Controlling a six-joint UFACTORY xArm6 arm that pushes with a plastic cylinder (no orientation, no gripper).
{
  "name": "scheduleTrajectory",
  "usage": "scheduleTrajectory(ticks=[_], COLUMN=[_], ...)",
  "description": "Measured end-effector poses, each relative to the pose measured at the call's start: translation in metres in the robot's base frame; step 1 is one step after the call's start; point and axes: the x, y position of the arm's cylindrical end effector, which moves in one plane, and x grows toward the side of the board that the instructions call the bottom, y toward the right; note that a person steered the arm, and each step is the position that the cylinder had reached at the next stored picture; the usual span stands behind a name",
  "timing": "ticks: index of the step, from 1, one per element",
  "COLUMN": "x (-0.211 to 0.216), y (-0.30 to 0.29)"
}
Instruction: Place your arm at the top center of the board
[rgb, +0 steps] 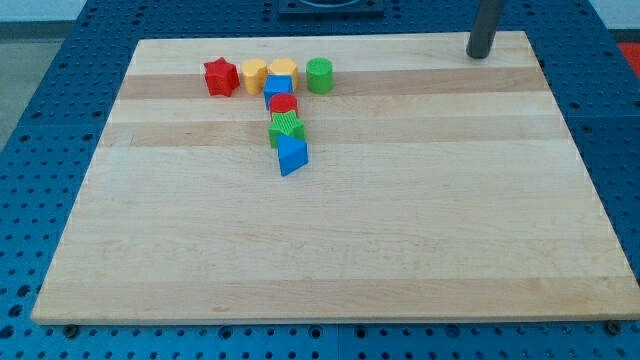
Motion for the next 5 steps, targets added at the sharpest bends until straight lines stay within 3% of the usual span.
scheduleTrajectory(ticks=[3, 5], x=[-0.048, -0.047], y=[-0.021, -0.073])
